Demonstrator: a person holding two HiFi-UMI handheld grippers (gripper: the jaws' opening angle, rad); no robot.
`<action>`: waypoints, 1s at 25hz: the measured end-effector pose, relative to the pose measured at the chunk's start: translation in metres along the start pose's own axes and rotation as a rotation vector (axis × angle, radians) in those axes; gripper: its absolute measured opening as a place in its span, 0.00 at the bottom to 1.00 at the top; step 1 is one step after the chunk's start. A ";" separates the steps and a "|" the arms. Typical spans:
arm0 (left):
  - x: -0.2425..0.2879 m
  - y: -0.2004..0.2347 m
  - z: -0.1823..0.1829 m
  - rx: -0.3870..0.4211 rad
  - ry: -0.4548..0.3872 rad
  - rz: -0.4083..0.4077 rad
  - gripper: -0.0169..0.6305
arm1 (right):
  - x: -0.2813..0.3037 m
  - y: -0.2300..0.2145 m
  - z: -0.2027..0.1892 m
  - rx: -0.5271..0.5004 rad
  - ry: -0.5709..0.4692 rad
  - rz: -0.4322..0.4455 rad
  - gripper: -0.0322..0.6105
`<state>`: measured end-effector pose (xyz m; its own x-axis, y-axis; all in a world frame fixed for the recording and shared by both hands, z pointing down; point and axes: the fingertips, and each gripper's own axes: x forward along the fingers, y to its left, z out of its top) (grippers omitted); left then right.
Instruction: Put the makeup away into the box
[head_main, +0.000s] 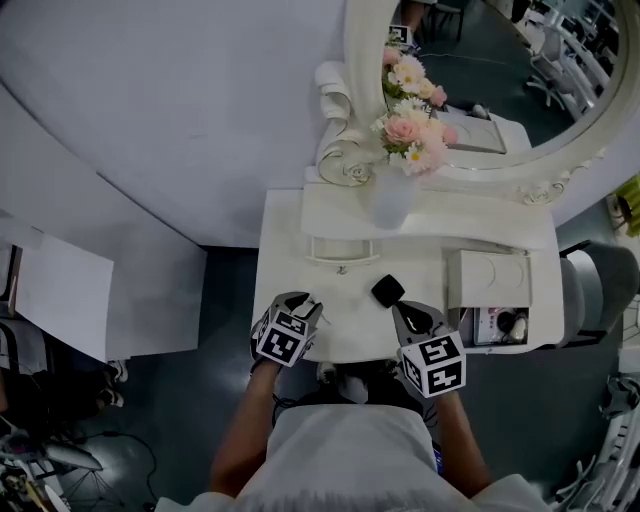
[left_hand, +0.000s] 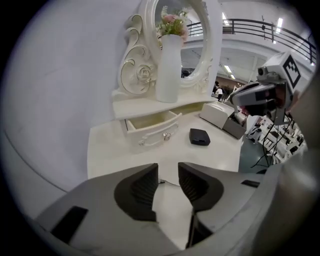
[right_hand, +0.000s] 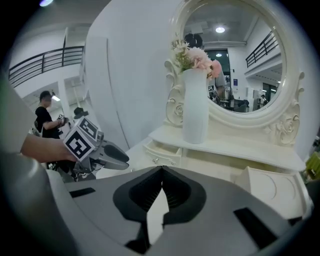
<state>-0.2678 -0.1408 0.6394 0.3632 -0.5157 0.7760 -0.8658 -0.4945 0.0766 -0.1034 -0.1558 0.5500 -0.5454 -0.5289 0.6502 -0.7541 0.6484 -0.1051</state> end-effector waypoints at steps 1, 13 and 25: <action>0.002 0.001 -0.004 0.000 0.006 -0.004 0.25 | 0.002 0.004 0.000 0.000 0.005 0.000 0.05; 0.024 0.008 -0.035 -0.050 0.083 -0.045 0.40 | 0.005 0.022 -0.024 0.035 0.075 -0.044 0.05; 0.041 -0.007 -0.036 -0.099 0.079 -0.100 0.40 | -0.006 0.035 -0.047 0.085 0.081 -0.090 0.05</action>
<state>-0.2592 -0.1336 0.6934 0.4242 -0.4085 0.8082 -0.8577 -0.4675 0.2139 -0.1095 -0.1039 0.5782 -0.4454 -0.5347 0.7181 -0.8288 0.5497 -0.1048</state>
